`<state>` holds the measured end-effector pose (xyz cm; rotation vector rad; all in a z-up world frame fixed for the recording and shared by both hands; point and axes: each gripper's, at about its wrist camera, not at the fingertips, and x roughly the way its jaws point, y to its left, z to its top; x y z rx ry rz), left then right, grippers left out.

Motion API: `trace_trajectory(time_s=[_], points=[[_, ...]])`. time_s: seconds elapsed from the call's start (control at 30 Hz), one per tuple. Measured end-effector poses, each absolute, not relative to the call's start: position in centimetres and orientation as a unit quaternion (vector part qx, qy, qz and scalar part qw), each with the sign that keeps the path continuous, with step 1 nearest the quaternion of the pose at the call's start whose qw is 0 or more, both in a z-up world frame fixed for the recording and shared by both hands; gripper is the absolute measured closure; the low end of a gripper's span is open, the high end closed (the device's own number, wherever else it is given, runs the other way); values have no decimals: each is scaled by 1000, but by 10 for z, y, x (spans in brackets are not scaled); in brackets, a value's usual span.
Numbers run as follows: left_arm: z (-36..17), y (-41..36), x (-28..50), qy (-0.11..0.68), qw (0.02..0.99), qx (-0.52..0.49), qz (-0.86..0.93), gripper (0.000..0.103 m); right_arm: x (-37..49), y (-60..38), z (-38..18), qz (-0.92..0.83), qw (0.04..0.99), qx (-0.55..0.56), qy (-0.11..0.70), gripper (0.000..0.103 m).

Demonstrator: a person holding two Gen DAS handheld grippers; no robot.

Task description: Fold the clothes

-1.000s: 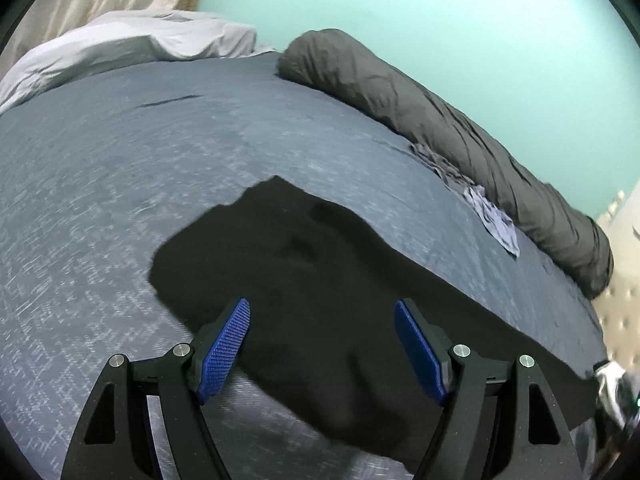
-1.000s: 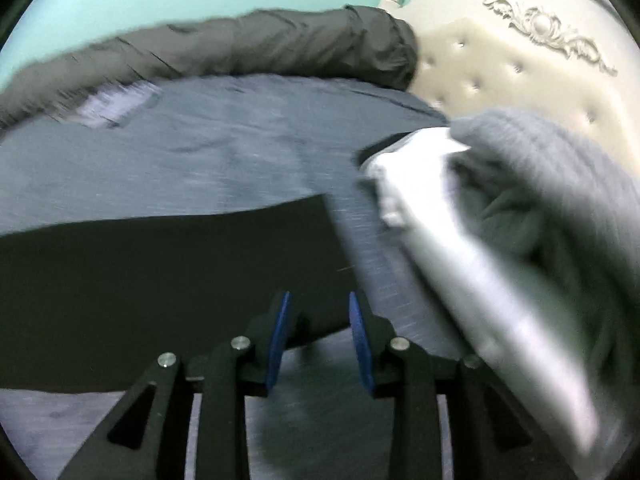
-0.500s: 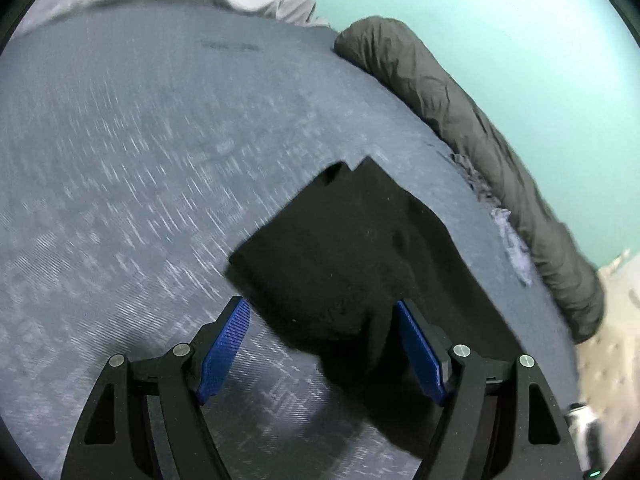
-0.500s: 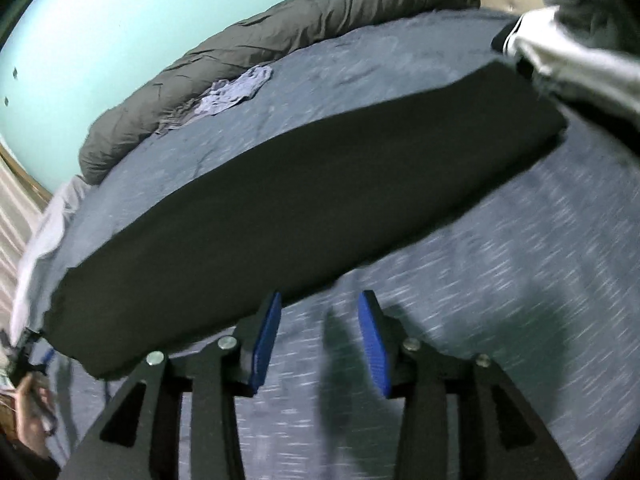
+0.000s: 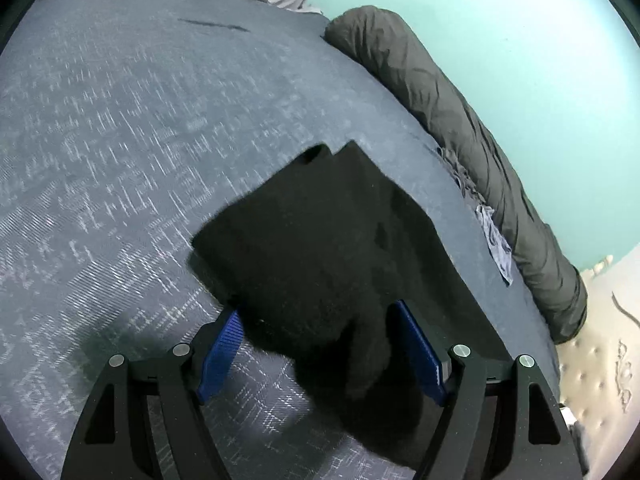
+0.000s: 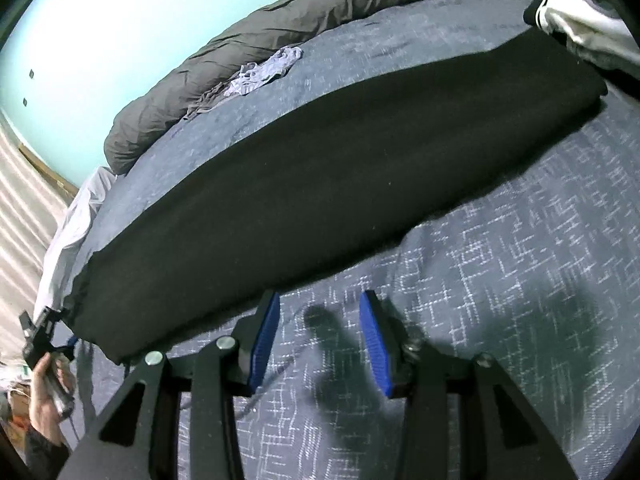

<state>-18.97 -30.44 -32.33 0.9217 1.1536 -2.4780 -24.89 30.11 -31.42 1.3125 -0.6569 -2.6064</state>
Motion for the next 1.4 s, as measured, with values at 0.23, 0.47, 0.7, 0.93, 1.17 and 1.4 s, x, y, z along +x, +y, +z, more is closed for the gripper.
trace_trajectory(time_s=[0.23, 0.47, 0.7, 0.93, 1.17, 1.4], points=[[-310, -316, -182, 391, 129, 285, -865, 73, -247, 299, -316, -867, 81, 437, -224, 61], [-327, -334, -172, 436, 139, 284, -843, 72, -246, 295, -317, -865, 89, 438, -227, 61], [-329, -334, -165, 436, 146, 295, -838, 58, -245, 293, -318, -862, 95, 442, -230, 61], [-312, -332, -154, 390, 168, 301, -854, 50, -242, 284, -314, -864, 108, 440, -221, 61], [-313, -340, -153, 387, 169, 307, -853, 48, -236, 271, -304, -866, 124, 433, -219, 61], [-308, -344, -149, 383, 178, 309, -852, 37, -230, 252, -300, -864, 139, 435, -213, 61]])
